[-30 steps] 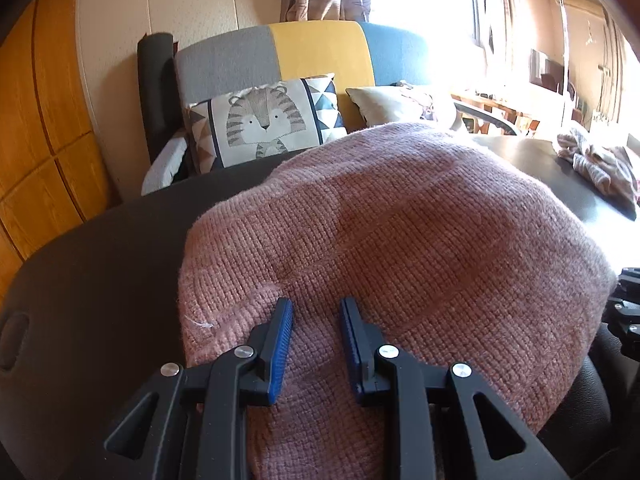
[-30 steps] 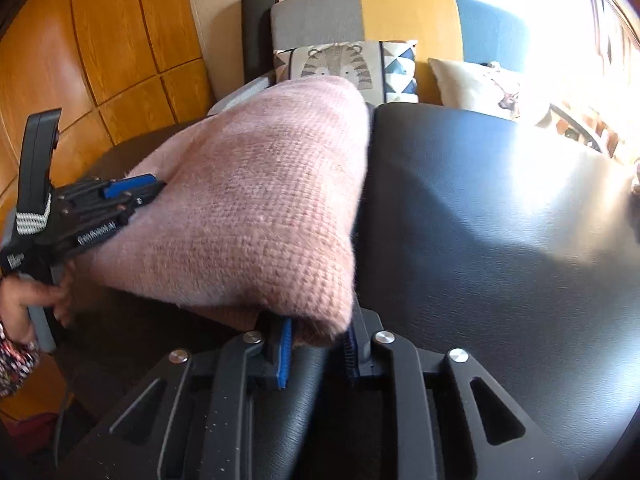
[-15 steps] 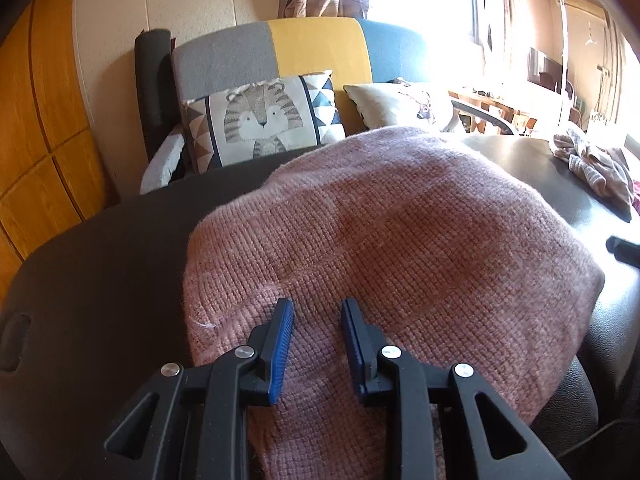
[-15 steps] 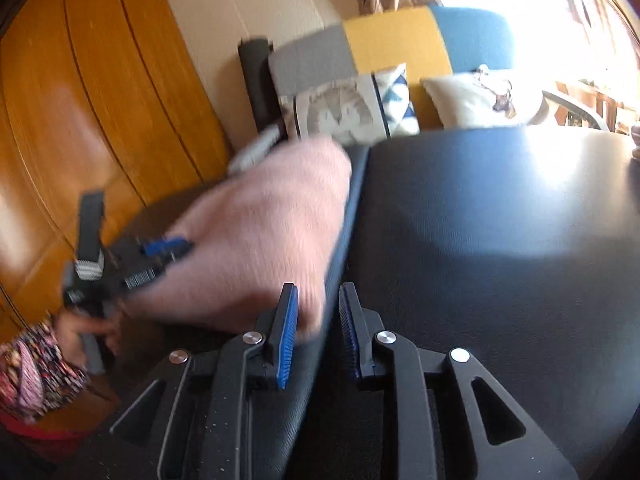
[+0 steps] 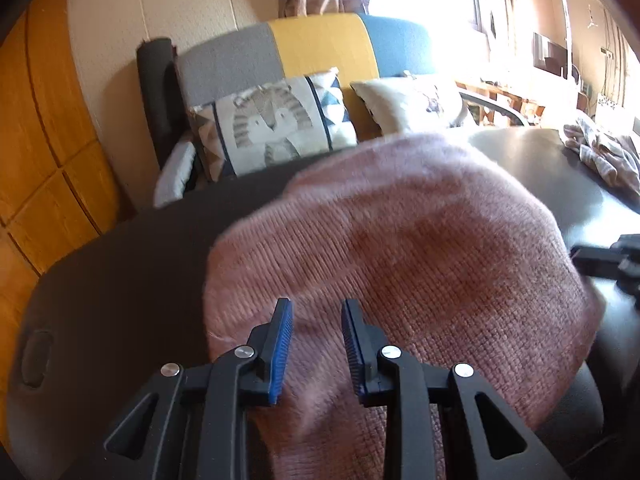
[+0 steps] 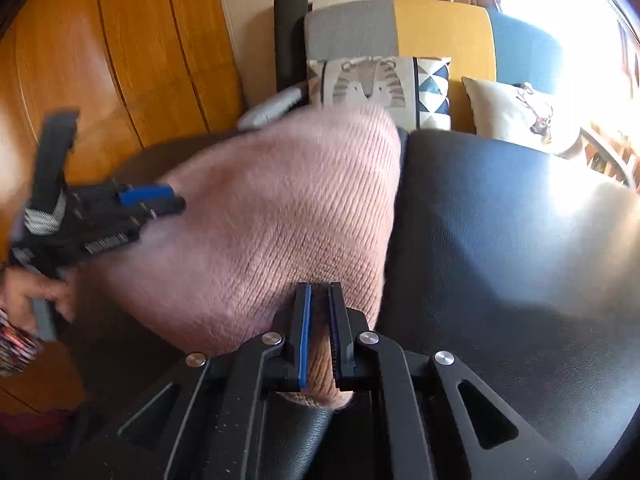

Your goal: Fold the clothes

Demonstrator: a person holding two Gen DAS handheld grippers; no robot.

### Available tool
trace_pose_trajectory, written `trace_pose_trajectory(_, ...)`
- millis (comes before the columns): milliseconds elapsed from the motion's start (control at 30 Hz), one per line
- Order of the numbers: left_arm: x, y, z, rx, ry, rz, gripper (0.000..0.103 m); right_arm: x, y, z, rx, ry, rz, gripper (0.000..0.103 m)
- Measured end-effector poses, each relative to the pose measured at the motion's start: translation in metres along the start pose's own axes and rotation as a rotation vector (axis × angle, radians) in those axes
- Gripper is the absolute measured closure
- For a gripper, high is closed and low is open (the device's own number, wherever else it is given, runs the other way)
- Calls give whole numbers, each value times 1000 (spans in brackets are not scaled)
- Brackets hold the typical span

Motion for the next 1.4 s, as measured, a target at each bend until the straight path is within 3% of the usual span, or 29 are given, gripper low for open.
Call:
trace_pose_trajectory(67, 7, 13, 0, 31, -12, -41, 76, 24, 30, 0, 41, -2, -88, 94)
trace_pose_trajectory(133, 15, 25, -1, 62, -26, -82, 76, 24, 59, -5, 64, -10, -103, 94)
trace_pose_trajectory(233, -2, 35, -23, -27, -13, -79, 76, -15, 91, -16, 87, -39, -43, 94)
trace_pose_trajectory(333, -46, 24, -33, -129, 36, 25, 76, -67, 106, -32, 99, -36, 56, 94)
trace_pose_trajectory(367, -48, 22, -31, -114, 27, 23, 76, -84, 107, -39, 101, -53, 98, 94)
trace_pose_trajectory(467, -53, 17, -25, -62, -3, 11, 74, -103, 98, -69, 63, -189, 137, 81)
trace_pose_trajectory(533, -57, 13, -20, -27, -24, 3, 74, -109, 87, -96, -135, -126, 91, 81)
trace_pose_trajectory(633, -61, 10, -16, 3, -42, -8, 74, -110, 81, -106, -251, -74, 54, 77)
trace_pose_trajectory(733, -62, 9, -10, 26, -74, -5, 75, -98, 89, -92, -241, -70, 55, 70)
trace_pose_trajectory(900, -61, 13, -6, 65, -138, 16, 75, -45, 73, -32, -169, 18, -70, 70)
trace_pose_trajectory(1067, -56, 17, -5, 44, -172, 56, 75, -67, 34, 4, -76, -28, 15, 65)
trace_pose_trajectory(1133, -51, 18, -1, 48, -177, 79, 75, -76, 28, 13, -1, -108, 24, 63)
trace_pose_trajectory(1233, -32, 26, 9, 95, -157, 25, 75, -85, 26, 20, 58, -158, 65, 59)
trace_pose_trajectory(1300, -19, 37, 12, 114, -142, -37, 75, -83, 28, 19, 35, -147, 72, 59)
trace_pose_trajectory(1400, -26, 44, 6, 101, -121, -38, 75, -72, 35, 17, -18, -119, 50, 59)
Point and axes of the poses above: each gripper's, at about its wrist camera, not at the fingertips, and x roughly against the way its jaws point, z to its left, y to its top, the point moved 6 cm from there along -x, roughly the way its jaws point, and after that the axes turned 14 degrees about y, right-handed, at the moved point
